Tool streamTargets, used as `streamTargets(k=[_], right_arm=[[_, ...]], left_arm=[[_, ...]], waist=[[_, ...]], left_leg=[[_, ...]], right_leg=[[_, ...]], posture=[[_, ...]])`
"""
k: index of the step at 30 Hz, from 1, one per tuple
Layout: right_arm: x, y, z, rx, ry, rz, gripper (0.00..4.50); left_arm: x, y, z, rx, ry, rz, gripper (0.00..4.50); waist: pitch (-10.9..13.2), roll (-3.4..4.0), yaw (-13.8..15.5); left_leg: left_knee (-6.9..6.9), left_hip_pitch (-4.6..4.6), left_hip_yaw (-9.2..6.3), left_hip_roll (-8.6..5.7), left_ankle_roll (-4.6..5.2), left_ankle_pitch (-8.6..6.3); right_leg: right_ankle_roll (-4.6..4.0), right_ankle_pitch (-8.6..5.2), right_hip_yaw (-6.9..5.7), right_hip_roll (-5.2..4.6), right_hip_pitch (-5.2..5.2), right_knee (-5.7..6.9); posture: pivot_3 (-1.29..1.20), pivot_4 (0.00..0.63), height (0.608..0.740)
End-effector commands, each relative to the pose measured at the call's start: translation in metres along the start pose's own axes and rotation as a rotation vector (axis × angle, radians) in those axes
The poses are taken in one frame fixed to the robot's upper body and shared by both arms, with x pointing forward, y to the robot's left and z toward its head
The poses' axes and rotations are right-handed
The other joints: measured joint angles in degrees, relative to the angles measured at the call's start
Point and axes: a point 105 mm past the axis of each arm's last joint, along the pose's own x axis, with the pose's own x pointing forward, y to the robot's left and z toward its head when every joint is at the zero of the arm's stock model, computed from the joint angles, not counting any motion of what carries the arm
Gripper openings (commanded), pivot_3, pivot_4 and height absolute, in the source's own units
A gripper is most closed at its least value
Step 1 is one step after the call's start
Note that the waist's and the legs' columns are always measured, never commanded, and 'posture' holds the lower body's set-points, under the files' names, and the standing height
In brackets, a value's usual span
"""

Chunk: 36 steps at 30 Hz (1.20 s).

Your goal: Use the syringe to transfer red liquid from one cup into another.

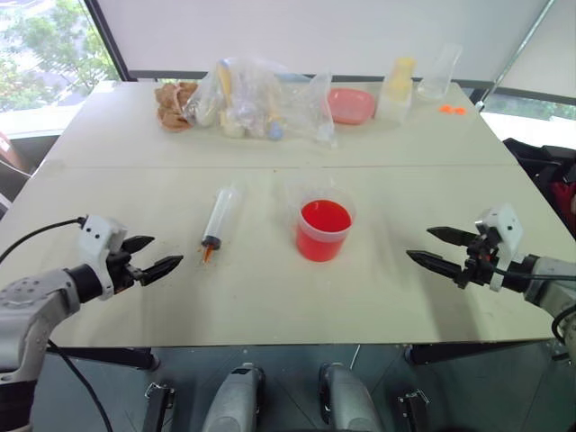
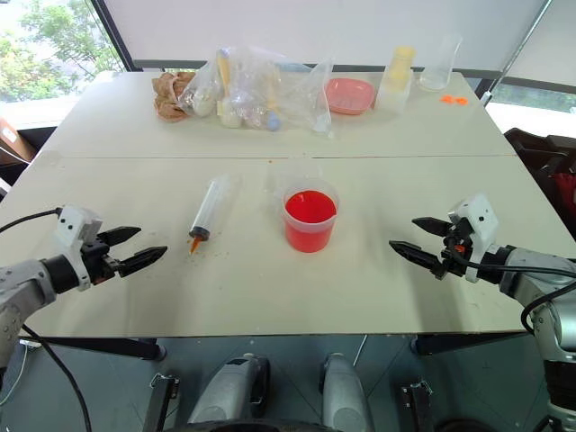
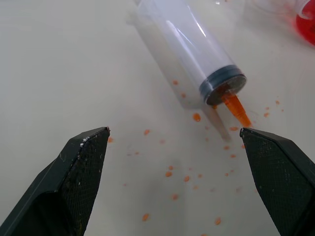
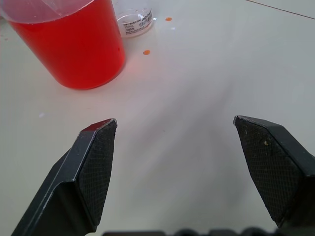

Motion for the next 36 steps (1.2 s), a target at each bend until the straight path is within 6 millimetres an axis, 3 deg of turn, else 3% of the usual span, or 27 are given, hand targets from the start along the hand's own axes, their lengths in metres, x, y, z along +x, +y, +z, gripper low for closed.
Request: streamTargets(k=[1,6,8,10,12,18,25,28,33,36], right_arm=[[-0.003,-0.004,0.011,-0.049,-0.021,-0.024,3.98],[-0.005,-0.009,0.033,-0.103,-0.058,-0.026,3.98],[-0.009,-0.003,0.073,-0.185,-0.146,0.017,3.98],[-0.009,0.010,0.102,-0.252,-0.203,0.080,3.98],[-0.006,0.025,0.117,-0.296,-0.233,0.142,3.98],[0.003,0.069,0.143,-0.414,-0.288,0.299,3.98],[0.004,0.092,0.145,-0.443,-0.299,0.385,3.98],[0.004,0.096,0.138,-0.413,-0.287,0.400,3.98],[0.002,0.122,0.121,-0.329,-0.245,0.549,3.98],[0.002,0.118,0.117,-0.342,-0.207,0.530,3.98]], left_arm=[[-0.003,0.008,0.019,0.064,0.013,0.026,4.45],[0.006,0.009,0.061,-0.042,0.013,-0.027,4.45],[0.026,0.006,0.073,-0.087,0.178,-0.038,4.45],[0.046,0.007,0.087,-0.168,0.270,-0.008,4.45],[0.062,0.004,0.096,-0.194,0.325,0.006,4.45],[0.104,-0.008,0.107,-0.213,0.460,-0.003,4.45],[0.134,-0.003,0.087,-0.144,0.576,0.030,4.45],[0.141,-0.001,0.076,-0.141,0.609,0.039,4.45],[0.147,-0.006,0.073,-0.148,0.619,0.010,4.45],[0.149,-0.006,0.070,-0.154,0.622,0.009,3.64]], waist=[[0.0,0.00,0.1],[0.0,-0.01,0.1],[0.1,0.00,0.1],[0.1,0.06,-0.1],[0.1,0.01,-0.2],[0.1,-0.07,-1.0],[0.1,-0.09,-1.4],[0.2,-0.11,-1.2],[0.1,-0.11,-0.9],[0.1,-0.11,-0.8]], left_leg=[[0.00,0.00,0.00,0.00,0.00,0.00],[0.06,-0.02,-0.02,-0.03,0.01,0.00],[0.11,-0.02,-0.04,-0.05,0.02,0.01],[0.22,-0.04,-0.02,-0.16,0.05,0.03],[0.19,0.07,-0.03,-0.16,0.09,0.00],[0.17,-0.07,-0.04,-0.22,0.09,-0.01],[0.18,-0.06,-0.05,-0.19,0.09,-0.01],[0.18,-0.08,-0.07,-0.16,0.09,-0.01],[0.22,-0.10,-0.15,-0.16,0.09,-0.01],[0.26,-0.10,-0.15,-0.18,0.09,-0.01]], right_leg=[[0.00,0.00,0.00,0.00,0.00,0.00],[0.03,0.02,-0.08,0.03,0.06,-0.02],[0.06,0.03,-0.13,0.07,0.08,0.04],[0.33,0.16,-0.15,0.15,0.13,0.11],[0.48,0.18,-0.13,0.18,0.24,0.11],[0.62,0.17,-0.14,0.31,-0.06,0.52],[0.60,0.16,-0.10,0.29,-0.08,0.52],[0.60,0.16,-0.09,0.26,-0.11,0.52],[0.61,0.16,-0.08,0.10,-0.10,0.54],[0.61,0.17,-0.08,0.07,-0.10,0.55]], posture=[[0.00,0.150,0.737],[0.00,0.150,0.737],[0.00,0.150,0.737],[0.00,0.150,0.737],[0.00,0.150,0.737],[0.00,0.150,0.737],[0.00,0.150,0.737],[0.00,0.150,0.737],[0.00,0.150,0.737],[0.00,0.150,0.737]])
